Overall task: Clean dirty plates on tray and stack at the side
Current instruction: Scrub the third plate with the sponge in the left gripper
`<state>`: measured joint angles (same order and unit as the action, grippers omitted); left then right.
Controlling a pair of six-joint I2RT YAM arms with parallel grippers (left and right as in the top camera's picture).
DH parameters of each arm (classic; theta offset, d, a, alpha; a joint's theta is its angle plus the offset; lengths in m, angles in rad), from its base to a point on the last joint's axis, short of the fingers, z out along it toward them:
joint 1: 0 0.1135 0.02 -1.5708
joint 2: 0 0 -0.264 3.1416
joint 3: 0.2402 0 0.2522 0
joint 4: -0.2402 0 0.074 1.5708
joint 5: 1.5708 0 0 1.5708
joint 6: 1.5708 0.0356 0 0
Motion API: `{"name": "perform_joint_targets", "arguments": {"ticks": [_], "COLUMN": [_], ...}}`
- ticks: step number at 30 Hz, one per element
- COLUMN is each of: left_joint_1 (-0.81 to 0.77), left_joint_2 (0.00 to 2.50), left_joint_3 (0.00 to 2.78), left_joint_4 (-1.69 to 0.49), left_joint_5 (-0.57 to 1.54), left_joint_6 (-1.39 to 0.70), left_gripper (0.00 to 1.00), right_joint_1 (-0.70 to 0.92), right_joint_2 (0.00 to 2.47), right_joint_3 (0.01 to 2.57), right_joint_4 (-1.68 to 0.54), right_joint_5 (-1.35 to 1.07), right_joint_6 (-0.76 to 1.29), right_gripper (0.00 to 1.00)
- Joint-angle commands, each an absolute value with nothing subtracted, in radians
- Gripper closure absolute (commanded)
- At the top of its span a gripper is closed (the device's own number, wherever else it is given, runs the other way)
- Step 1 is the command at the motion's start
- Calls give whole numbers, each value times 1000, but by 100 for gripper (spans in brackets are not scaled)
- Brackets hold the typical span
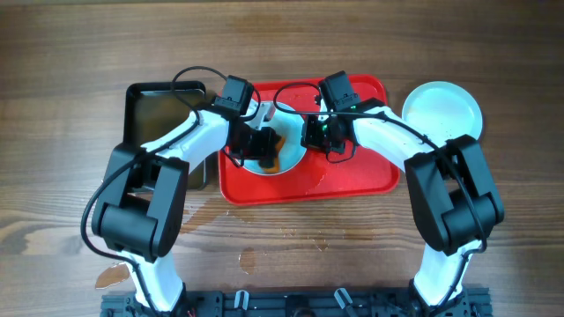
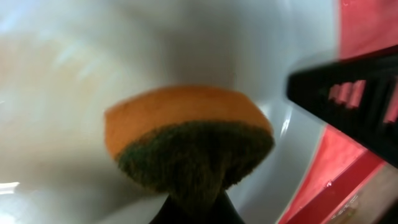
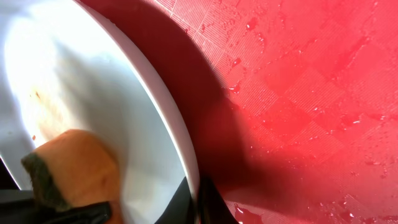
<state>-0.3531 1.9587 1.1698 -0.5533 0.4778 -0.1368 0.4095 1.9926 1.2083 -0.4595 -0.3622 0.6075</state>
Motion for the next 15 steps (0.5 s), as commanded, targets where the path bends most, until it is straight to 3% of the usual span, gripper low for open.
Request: {"name": "perform_joint_targets", "arguments": {"ticks": [1,5,8,12,13,15], "left_joint_1": [-311,-267,-267,-279,-279,-278], "left_joint_2": [1996,1996,1996,1996,1996,1996], "left_joint_3": [1147,1147,1147,1147,1147,1147], "left_joint_4": [-421,-266,-397,-720,-775,-766], "left_joint_5": [456,-82,-158,118,347,543], "left_joint_6": [-153,-338,-419,-422,-274,-150], "left_gripper": [96,96,96,96,96,96], "right_joint_1": [412,412,412,412,412,412], "right_joint_2": [2016,2016,2016,2016,2016,2016], "right_joint_3": [1202,1202,1202,1202,1202,1202], "right_joint_4": [-463,-463,-460,-460,-460,-460], "right_joint_5": [-376,-376,-375,-376,-376,-376], "right_joint_6": [603,603,602,602,603,603], "right_gripper": [96,96,96,96,96,96]}}
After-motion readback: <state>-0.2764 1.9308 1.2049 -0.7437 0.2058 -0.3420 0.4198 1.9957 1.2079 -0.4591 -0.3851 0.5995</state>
